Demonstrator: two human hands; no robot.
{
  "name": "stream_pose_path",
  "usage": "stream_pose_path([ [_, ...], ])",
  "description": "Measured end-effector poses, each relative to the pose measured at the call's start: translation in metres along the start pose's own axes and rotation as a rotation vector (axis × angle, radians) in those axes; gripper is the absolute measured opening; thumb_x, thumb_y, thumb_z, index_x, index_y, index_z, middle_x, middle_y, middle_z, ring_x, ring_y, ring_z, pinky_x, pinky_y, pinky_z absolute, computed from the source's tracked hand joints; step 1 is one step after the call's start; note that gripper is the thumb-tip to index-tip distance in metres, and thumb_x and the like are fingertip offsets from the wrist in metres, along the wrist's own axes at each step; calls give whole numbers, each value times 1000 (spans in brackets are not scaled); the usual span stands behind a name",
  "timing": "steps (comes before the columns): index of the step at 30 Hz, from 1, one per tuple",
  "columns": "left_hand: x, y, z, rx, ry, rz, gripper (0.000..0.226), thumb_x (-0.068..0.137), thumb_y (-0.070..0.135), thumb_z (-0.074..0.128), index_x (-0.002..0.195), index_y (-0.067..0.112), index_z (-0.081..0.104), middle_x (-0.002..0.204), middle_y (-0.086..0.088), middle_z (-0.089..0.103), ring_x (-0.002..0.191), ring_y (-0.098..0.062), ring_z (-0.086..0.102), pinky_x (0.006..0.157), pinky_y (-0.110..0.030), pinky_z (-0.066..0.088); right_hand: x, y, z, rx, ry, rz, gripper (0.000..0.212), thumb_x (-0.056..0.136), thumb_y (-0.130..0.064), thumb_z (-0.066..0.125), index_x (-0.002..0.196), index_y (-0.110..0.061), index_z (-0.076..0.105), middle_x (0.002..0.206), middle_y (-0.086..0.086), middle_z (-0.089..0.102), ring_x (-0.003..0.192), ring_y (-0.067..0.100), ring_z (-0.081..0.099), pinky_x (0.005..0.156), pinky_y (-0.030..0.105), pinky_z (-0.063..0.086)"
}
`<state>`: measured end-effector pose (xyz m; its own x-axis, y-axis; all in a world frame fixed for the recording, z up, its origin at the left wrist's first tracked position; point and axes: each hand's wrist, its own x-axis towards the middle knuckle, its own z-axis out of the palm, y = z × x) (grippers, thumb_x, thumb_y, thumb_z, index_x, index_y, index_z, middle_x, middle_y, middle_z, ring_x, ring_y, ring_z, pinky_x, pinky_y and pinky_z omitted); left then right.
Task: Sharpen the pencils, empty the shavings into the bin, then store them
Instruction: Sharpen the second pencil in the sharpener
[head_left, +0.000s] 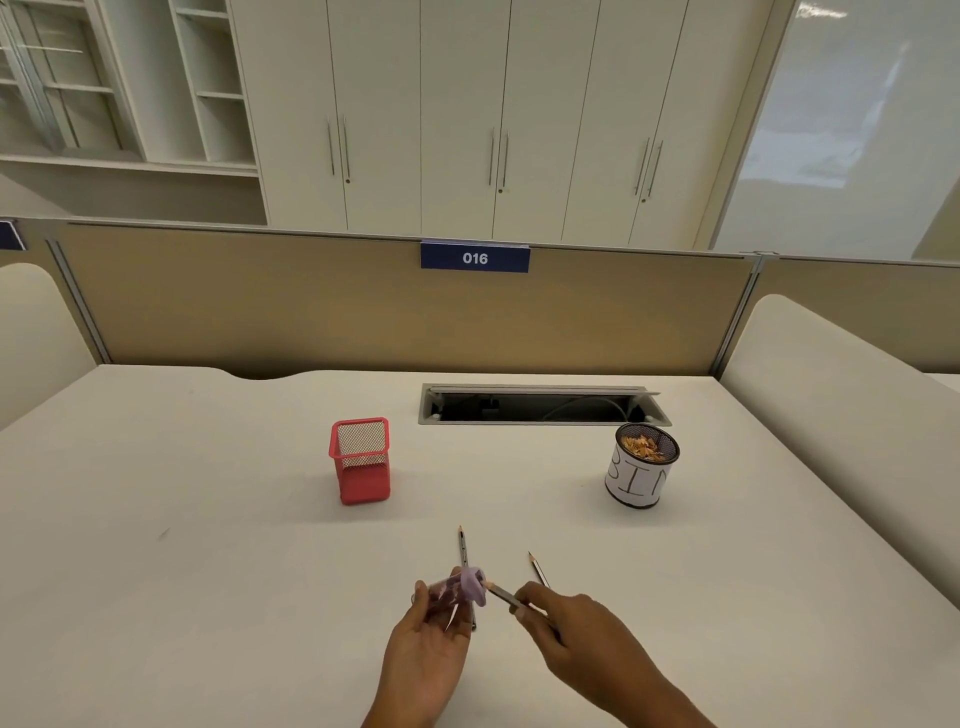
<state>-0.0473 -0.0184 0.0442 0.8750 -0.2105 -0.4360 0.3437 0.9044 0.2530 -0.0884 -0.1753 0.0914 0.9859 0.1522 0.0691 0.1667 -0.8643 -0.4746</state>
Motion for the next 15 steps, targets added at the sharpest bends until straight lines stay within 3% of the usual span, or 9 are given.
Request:
stream_pose_path([
  [3, -2, 0, 0, 47, 32, -3, 33, 98, 21, 34, 76, 3, 52, 66, -18, 72, 59, -25, 72, 70, -34, 53, -1, 4, -1, -107, 22, -19, 25, 98, -38, 34, 112, -30, 52, 70, -4, 53, 71, 18, 49, 57, 28, 29],
  [5, -1, -2, 1, 96, 41, -3, 30, 98, 21, 35, 80, 3, 52, 66, -19, 72, 64, -30, 72, 77, -34, 44, 0, 1, -5, -235, 47, -59, 21, 94, -37, 46, 111, -32, 57, 87, 0, 63, 81, 18, 59, 58, 25, 27],
  [7, 0, -6, 1, 179, 36, 3, 29, 98, 19, 36, 83, 0, 53, 72, -22, 71, 80, -35, 66, 85, -35, 43, 3, 2, -7, -438, 139, -134, 21, 66, -35, 82, 83, -32, 71, 65, -6, 63, 55, 8, 60, 44, 16, 17],
  [9, 3, -10, 1, 248, 29, 17, 28, 97, 16, 36, 87, -4, 53, 86, -24, 67, 89, -31, 60, 89, -36, 43, 6, 0, -8, -463, 198, -143, 37, 36, -28, 95, 63, -31, 71, 50, -10, 56, 41, 3, 53, 37, 11, 17],
  [12, 6, -12, 4, 283, 18, 34, 27, 96, 15, 38, 90, -6, 54, 100, -23, 60, 93, -30, 57, 98, -36, 40, 12, 7, -6, -454, 278, -284, 40, 37, -14, 94, 69, -24, 72, 53, -11, 59, 43, 8, 54, 38, 14, 37],
  [15, 9, -9, 8, 266, 28, 43, 29, 95, 16, 41, 87, -6, 57, 96, -22, 61, 93, -29, 57, 101, -36, 36, 15, 10, -7, -511, 313, -400, 32, 43, -15, 92, 66, -21, 72, 50, -8, 58, 40, 10, 51, 37, 15, 37],
])
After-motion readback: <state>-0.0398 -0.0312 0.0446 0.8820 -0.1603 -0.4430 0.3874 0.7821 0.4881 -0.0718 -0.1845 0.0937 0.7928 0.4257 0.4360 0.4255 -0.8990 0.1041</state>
